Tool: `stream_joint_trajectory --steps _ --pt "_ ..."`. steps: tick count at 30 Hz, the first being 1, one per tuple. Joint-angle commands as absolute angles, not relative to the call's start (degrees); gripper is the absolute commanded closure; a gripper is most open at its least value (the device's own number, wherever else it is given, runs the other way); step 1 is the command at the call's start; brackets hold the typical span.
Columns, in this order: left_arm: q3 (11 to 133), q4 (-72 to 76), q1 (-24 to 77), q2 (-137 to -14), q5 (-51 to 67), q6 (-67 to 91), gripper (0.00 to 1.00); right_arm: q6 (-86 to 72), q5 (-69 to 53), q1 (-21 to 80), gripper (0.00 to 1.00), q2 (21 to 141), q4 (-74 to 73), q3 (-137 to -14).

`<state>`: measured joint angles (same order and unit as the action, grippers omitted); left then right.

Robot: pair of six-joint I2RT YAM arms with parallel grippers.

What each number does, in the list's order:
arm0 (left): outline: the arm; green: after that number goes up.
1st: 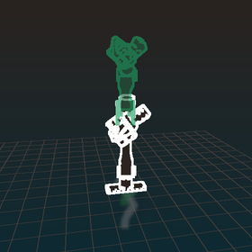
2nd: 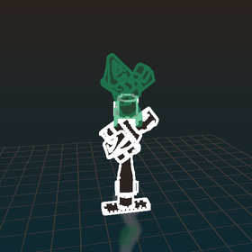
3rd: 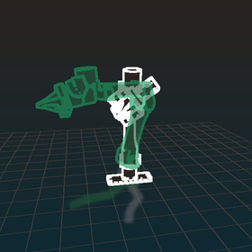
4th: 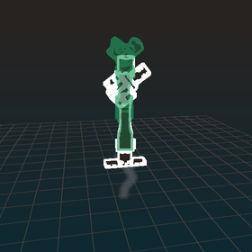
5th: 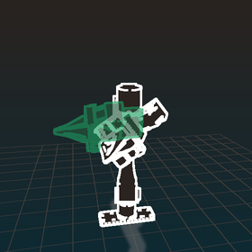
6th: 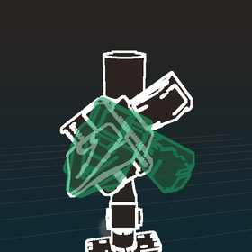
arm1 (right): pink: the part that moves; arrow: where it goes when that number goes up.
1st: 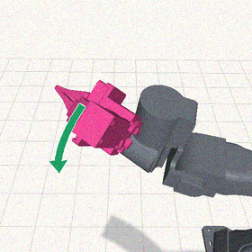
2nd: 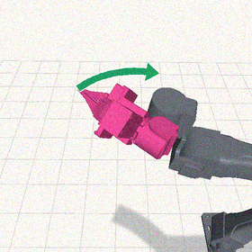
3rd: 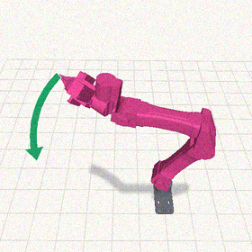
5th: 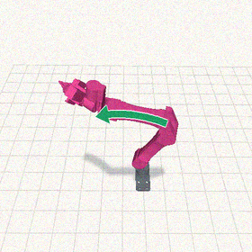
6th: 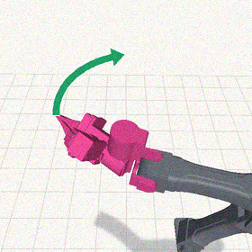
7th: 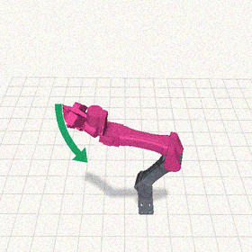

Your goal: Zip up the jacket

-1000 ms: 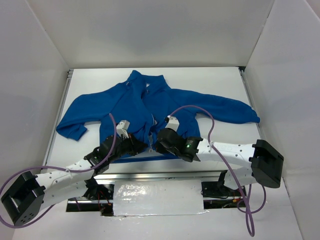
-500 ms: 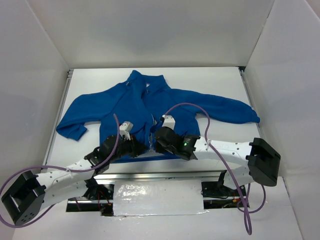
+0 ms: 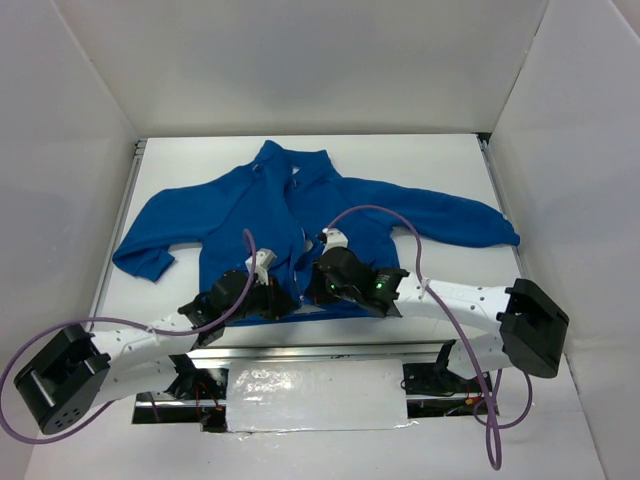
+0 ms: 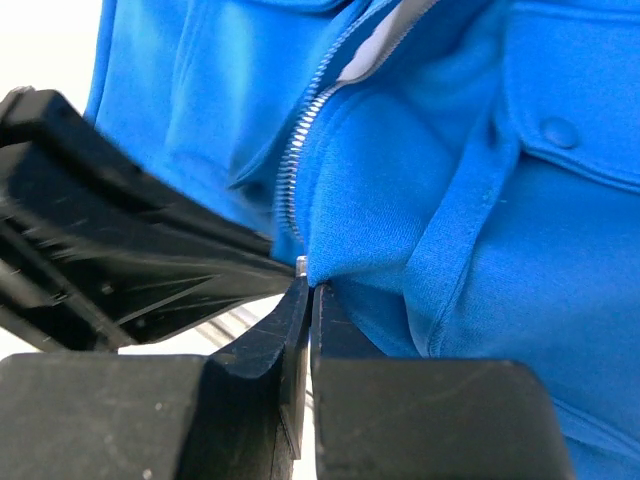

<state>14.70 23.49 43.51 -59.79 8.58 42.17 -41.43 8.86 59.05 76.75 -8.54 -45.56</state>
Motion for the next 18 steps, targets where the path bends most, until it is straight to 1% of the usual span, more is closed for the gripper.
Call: stream_joint_trajectory --steps 1,6,8,10,16,18 --pt "15.82 26.98 43.86 -62.13 14.24 41.75 1.0 -39.11 6.42 58.36 1.0 77.16 -1.15 -47.02" --pt "16.26 27.95 43.95 -62.75 13.71 42.1 1.0 -39.81 7.03 58.36 1.0 78.75 -0.44 -45.36" --pt "16.52 27.95 43.94 -63.19 13.62 41.92 1.0 -40.16 7.29 58.36 0.96 79.01 -0.35 -45.18" --pt "16.7 28.21 43.95 -64.07 14.06 42.01 1.0 -40.43 7.56 58.27 0.85 79.28 -0.88 -45.18" --pt "16.35 29.18 43.86 -64.78 14.94 42.89 1.0 -40.52 9.49 58.01 0.82 79.89 -3.6 -46.14" --pt "16.35 28.48 43.86 -64.25 14.77 42.8 1.0 -40.08 9.49 57.66 0.77 79.46 -3.95 -46.32"
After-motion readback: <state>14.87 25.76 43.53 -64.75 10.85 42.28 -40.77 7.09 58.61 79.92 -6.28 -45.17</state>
